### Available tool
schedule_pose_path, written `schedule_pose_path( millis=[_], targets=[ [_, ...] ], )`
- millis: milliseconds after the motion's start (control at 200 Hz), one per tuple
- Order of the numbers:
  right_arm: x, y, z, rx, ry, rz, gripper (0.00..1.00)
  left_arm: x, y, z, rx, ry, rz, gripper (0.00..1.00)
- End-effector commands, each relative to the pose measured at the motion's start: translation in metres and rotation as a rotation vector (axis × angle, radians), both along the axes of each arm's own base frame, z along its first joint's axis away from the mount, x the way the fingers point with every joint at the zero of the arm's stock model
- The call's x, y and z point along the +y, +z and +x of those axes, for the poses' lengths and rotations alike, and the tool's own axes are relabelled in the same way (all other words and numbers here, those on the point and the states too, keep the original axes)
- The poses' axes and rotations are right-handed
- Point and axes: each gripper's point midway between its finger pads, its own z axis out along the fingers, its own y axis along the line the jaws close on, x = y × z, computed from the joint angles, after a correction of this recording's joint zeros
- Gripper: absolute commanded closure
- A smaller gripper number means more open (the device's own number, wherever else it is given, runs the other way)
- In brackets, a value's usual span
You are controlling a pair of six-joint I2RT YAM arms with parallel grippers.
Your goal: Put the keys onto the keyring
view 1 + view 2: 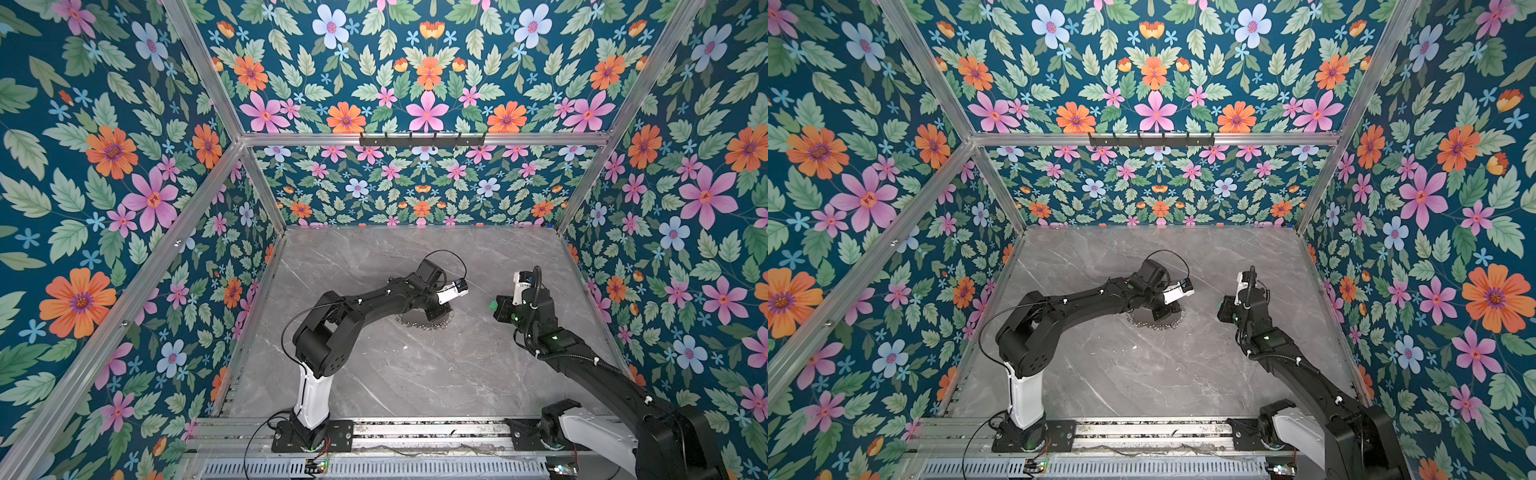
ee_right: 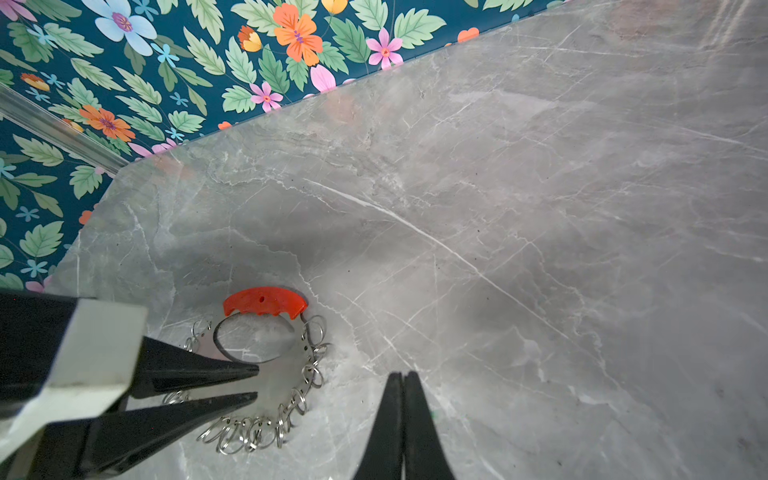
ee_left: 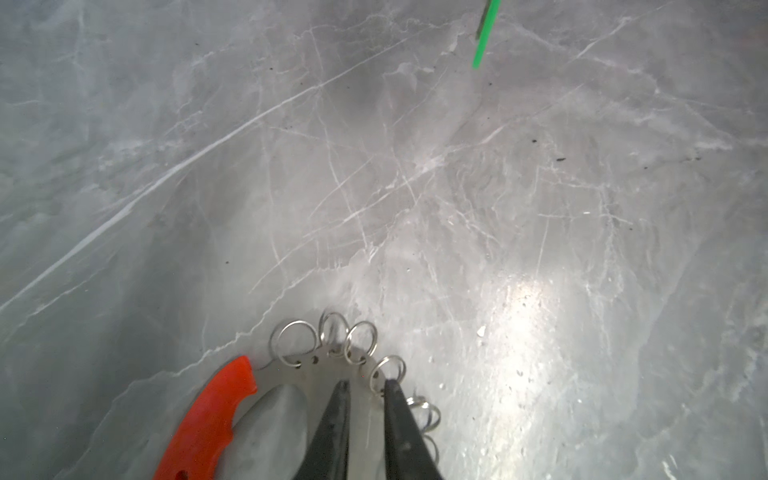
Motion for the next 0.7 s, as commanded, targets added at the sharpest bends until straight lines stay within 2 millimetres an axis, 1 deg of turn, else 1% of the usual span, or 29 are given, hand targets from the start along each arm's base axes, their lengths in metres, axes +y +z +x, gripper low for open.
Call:
schedule_pose_path(
  millis=[0, 90, 175, 460, 565, 695],
  targets=[
    [0.001, 0.007, 0.003, -0.025, 0.000, 0.007, 1.00, -0.004, -0.007, -0.007, 0.015, -0.041, 0.017, 0.79],
    [0.001, 0.009, 0.003, -0.027, -0.001, 0.005, 1.00, -0.009, -0.012, -0.006, 0.008, -0.052, 0.028, 0.76],
    [0.000, 0.010, 0.003, -0.029, -0.001, 0.003, 1.00, -0.012, -0.012, -0.006, 0.003, -0.062, 0.030, 0.75],
    [0.000, 0.011, 0.003, -0.031, -0.002, 0.002, 1.00, -0.011, -0.025, -0.006, 0.013, -0.069, 0.060, 0.72],
    [-0.001, 0.009, 0.003, -0.028, -0.004, 0.001, 1.00, -0.012, -0.022, -0.002, 0.004, -0.049, 0.049, 0.72],
    [-0.001, 0.010, 0.002, -0.029, -0.003, 0.000, 1.00, -0.011, -0.010, 0.008, -0.036, 0.004, 0.009, 0.73]
  ],
)
